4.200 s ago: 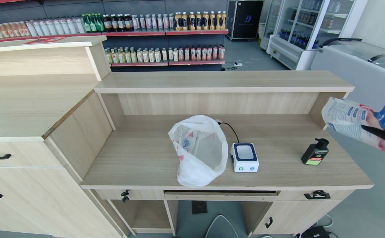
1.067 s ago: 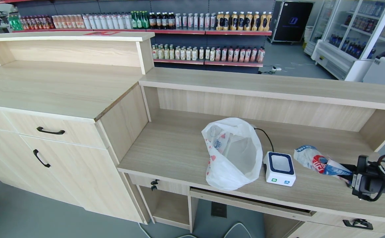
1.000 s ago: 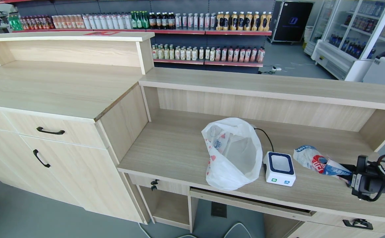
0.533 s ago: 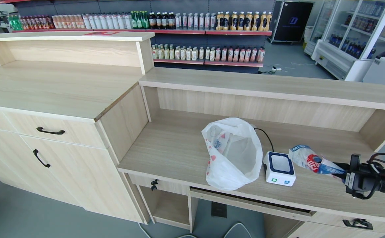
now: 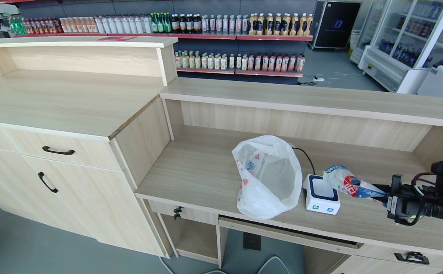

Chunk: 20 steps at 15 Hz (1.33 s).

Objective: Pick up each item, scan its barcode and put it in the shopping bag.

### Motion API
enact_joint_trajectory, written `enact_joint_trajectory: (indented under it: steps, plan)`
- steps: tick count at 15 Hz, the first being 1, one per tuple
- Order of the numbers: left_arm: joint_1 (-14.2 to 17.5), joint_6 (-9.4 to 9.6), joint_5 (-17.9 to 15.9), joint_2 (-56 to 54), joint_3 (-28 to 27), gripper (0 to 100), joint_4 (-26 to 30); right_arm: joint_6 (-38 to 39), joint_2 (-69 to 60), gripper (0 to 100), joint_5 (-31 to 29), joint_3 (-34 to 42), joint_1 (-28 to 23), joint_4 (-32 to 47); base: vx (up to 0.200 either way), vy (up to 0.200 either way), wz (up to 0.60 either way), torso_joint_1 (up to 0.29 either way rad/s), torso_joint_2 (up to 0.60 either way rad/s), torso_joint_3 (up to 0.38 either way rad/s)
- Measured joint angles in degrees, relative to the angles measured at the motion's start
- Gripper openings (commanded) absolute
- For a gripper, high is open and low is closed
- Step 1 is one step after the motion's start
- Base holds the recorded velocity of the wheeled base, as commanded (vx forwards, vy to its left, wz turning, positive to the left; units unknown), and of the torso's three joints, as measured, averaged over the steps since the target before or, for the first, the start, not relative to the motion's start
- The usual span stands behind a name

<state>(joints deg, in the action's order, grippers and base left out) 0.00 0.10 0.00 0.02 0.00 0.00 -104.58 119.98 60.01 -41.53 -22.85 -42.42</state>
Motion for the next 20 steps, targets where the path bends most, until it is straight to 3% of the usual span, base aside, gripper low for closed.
enact_joint_trajectory:
  steps: [20]
  plan:
    - [0.0,0.00,0.0,0.0,0.0,100,0.0,4.6,3.9,0,0.0,-4.9,1.2,0.0,0.000,0.000,0.00,0.000,0.00,0.000]
